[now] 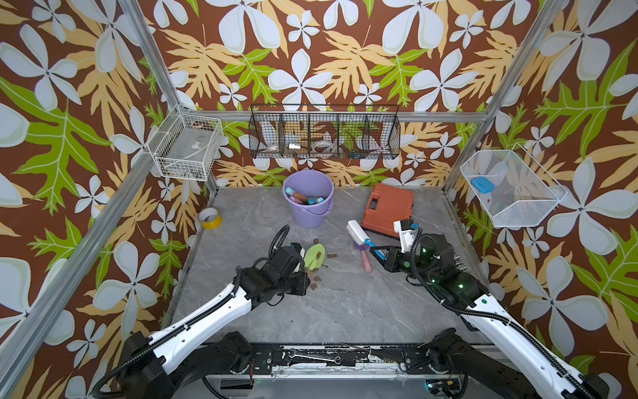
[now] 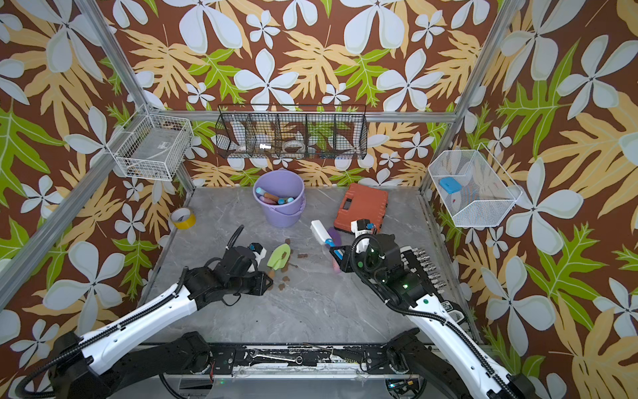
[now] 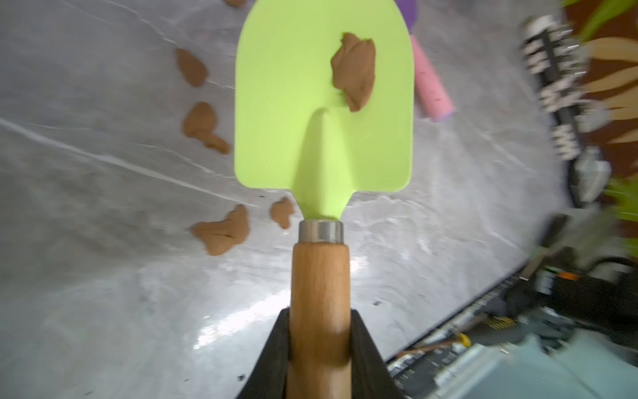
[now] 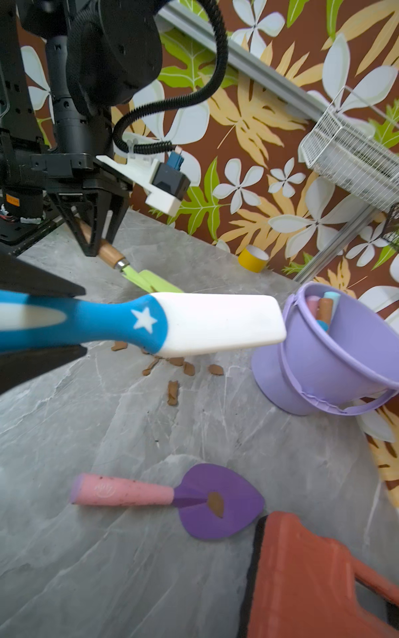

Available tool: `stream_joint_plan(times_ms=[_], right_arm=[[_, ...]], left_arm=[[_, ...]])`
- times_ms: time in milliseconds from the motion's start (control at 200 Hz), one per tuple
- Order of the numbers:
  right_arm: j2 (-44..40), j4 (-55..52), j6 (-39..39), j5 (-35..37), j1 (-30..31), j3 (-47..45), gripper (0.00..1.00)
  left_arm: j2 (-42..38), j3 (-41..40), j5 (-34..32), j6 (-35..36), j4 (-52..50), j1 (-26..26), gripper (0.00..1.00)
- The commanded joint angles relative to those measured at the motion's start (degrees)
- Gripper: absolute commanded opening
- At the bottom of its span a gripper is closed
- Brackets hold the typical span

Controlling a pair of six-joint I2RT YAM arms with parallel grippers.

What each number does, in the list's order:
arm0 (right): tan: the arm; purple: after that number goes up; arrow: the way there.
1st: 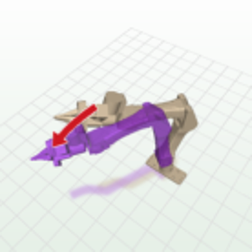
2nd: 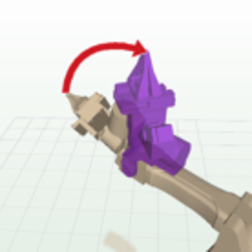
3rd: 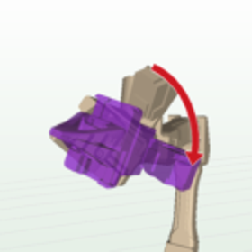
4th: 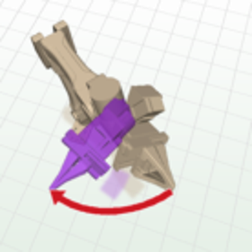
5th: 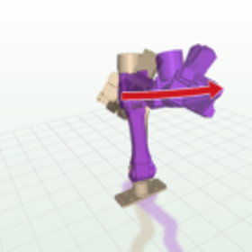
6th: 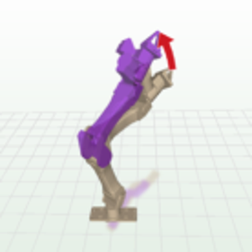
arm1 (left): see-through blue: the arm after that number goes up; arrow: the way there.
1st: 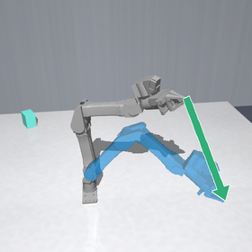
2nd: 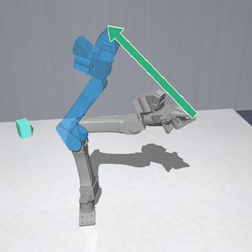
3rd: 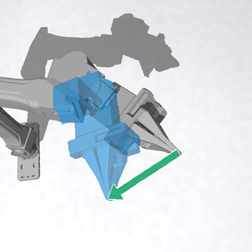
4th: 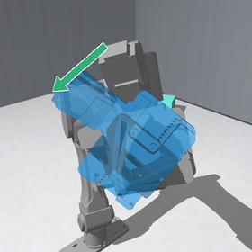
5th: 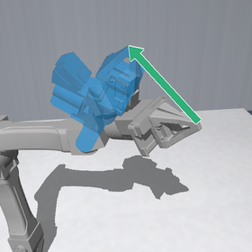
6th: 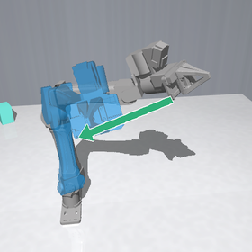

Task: Brush the soil off the hand trowel and place it into the bucket
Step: Pick up the hand trowel from the center of the board, then brush off the soil from the hand trowel.

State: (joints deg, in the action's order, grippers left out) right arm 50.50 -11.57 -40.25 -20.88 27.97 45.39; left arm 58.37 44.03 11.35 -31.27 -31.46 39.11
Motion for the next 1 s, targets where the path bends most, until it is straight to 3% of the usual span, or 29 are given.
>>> stream_joint_plan(times_ms=[0,90,215,265,335,430,550,721,996], right_arm=[[0.77,3.72,-0.51,-1.15,0.08,2.42,0.0],[2.07,4.6,-1.48,-3.52,0.14,3.71,0.0],[2.11,5.48,-2.2,-4.43,0.15,4.02,0.0],[1.88,5.51,-2.05,-4.59,0.1,4.09,0.0],[2.14,4.1,-1.38,-4.42,0.16,4.55,0.0],[2.67,1.11,0.36,-1.18,0.37,4.49,0.0],[2.87,-0.22,2.52,3.39,2.05,3.94,0.0],[5.14,-1.06,4.96,11.81,10.43,4.17,0.0],[17.49,-0.75,7.42,15.07,22.4,9.03,0.0]], left_arm=[[-1.74,-2.76,24.0,-2.84,10.85,-3.16,0.0],[-3.13,-7.83,34.75,-10.4,22.5,-4.81,0.0],[-6.01,-15.08,42.59,-23.0,40.43,-8.52,0.0],[-6.33,-15.45,42.32,-23.96,41.17,-9.83,0.0],[-5.31,-10.05,35.52,-14.11,25.93,-10.37,0.0],[-1.04,0.39,14.93,1.2,0.48,-10.29,0.0],[2.22,5.12,-10.31,5.14,-10.97,-8.58,0.0],[6.87,9.92,-20.5,5.19,-15.29,-2.74,0.0],[10.08,10.47,-23.34,4.3,-16.43,2.06,0.0]])
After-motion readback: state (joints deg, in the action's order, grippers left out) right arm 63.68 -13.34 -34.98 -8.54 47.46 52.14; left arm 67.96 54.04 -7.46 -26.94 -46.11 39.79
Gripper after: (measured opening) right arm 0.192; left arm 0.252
